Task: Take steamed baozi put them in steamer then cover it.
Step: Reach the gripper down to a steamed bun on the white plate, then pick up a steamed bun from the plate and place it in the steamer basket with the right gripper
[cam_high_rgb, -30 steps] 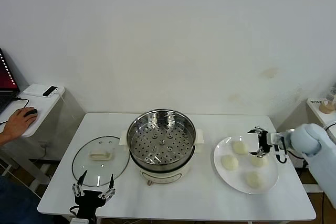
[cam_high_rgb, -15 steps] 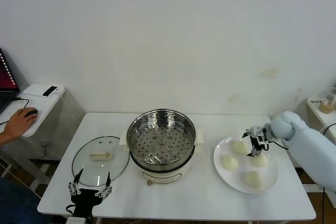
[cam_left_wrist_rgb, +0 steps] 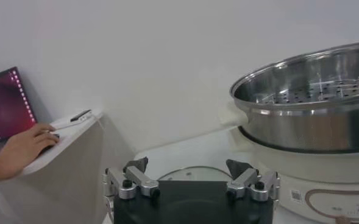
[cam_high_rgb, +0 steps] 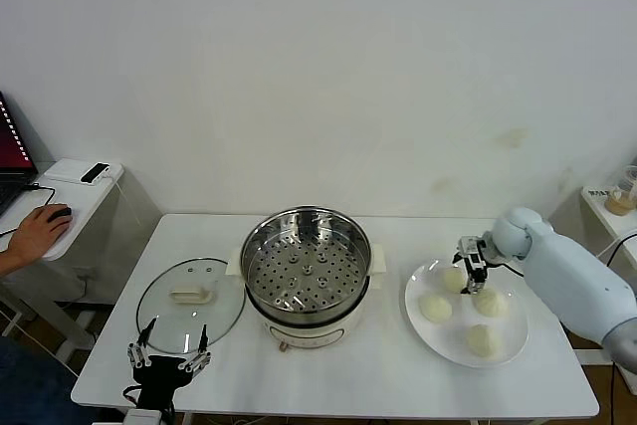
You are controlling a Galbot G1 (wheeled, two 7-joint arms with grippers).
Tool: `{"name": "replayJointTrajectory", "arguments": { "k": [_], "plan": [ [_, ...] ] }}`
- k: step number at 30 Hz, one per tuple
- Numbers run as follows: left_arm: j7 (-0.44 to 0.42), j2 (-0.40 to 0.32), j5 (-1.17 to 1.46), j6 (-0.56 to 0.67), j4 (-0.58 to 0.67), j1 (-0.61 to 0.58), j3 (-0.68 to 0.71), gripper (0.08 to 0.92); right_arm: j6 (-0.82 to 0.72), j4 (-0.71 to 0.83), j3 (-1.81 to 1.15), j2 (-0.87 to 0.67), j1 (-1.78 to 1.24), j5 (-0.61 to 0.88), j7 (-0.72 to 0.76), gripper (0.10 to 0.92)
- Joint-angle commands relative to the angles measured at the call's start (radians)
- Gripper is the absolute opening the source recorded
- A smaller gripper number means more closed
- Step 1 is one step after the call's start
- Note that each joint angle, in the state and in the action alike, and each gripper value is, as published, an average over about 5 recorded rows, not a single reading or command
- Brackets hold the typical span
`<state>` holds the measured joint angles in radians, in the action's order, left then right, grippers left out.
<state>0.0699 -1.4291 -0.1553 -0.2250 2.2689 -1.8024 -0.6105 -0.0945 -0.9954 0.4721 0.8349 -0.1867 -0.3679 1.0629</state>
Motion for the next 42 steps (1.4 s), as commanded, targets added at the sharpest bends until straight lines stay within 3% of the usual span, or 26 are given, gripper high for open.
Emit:
{"name": "replayJointTrajectory", "arguments": {
  "k": [1, 11, 26, 42],
  "plan": [
    [-0.001, 0.000, -0.001, -0.001, 0.001, 0.000, 0.000, 0.823, -0.009, 0.046, 0.033, 0.030, 0.025, -0.007, -0.001, 0.738],
    [-0.001, -0.001, -0.002, -0.001, 0.004, 0.001, 0.004, 0.823, -0.012, 0.007, 0.044, 0.001, 0.029, 0.027, 0.008, 0.610],
    [-0.004, 0.023, 0.006, -0.006, -0.004, 0.012, 0.011, 0.823, -0.016, -0.240, 0.269, -0.175, 0.348, 0.291, 0.046, 0.603],
    [-0.008, 0.052, 0.036, -0.011, -0.030, 0.038, 0.001, 0.823, -0.020, -0.243, 0.597, 0.134, 0.797, 0.578, -0.028, 0.602]
  ]
}}
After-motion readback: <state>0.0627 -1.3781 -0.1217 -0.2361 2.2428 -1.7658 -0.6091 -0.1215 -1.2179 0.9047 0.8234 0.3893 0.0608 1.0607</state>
